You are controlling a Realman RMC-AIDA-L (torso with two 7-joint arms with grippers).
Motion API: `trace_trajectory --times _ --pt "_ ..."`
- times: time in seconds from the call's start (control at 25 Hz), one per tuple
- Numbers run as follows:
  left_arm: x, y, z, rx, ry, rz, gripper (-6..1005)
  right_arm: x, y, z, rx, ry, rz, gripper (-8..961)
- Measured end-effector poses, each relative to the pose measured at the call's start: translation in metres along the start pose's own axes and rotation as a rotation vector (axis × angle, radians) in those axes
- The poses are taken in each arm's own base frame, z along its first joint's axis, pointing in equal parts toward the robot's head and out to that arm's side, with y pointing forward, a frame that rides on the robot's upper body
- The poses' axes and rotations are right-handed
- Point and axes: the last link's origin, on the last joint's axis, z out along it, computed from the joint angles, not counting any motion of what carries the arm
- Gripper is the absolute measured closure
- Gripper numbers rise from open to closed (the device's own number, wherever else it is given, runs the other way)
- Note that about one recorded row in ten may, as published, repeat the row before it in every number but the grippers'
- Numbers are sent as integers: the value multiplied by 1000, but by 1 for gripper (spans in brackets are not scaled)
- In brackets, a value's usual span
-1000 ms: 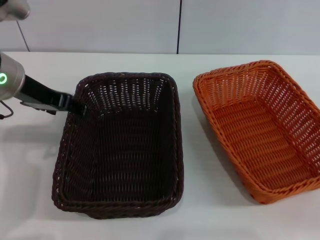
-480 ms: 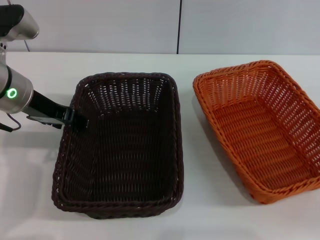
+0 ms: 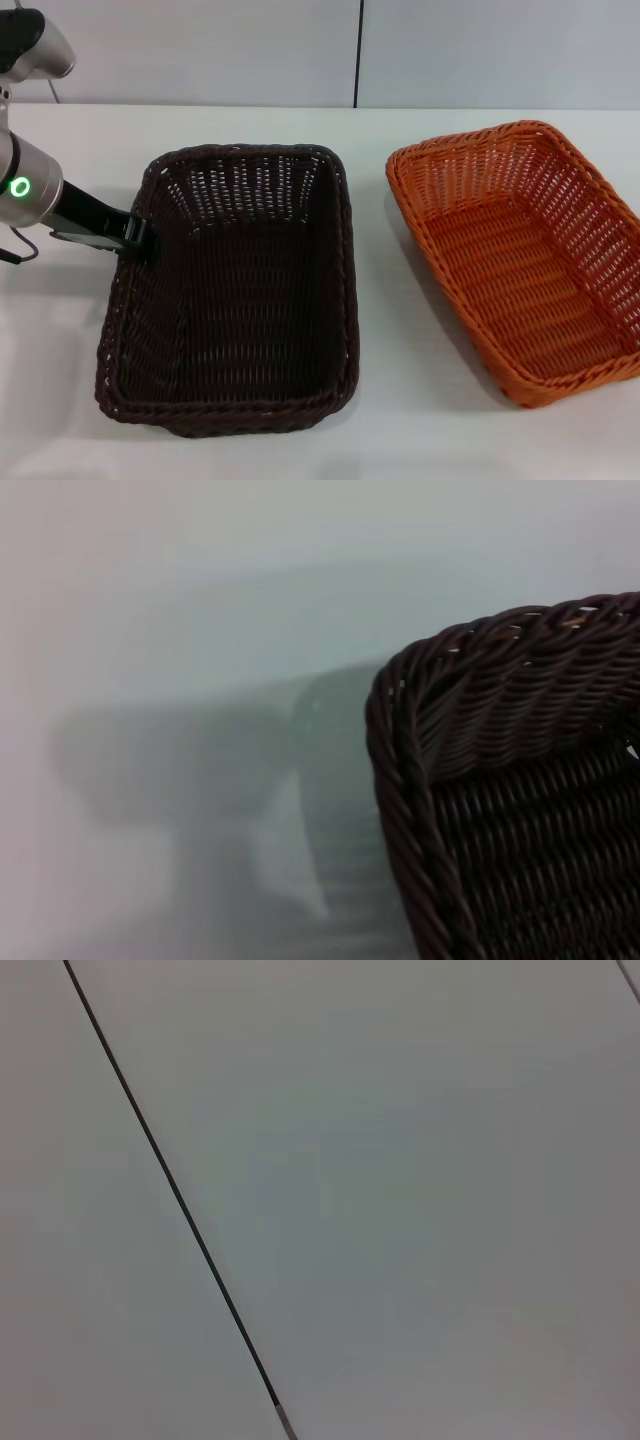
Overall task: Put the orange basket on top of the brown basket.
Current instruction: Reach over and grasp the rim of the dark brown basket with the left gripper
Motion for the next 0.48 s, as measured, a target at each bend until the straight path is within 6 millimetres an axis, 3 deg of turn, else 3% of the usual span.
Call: trace_trajectory --times 0.48 --pt "3 2 -7 -11 16 43 765 1 -1 0 7 10 0 201"
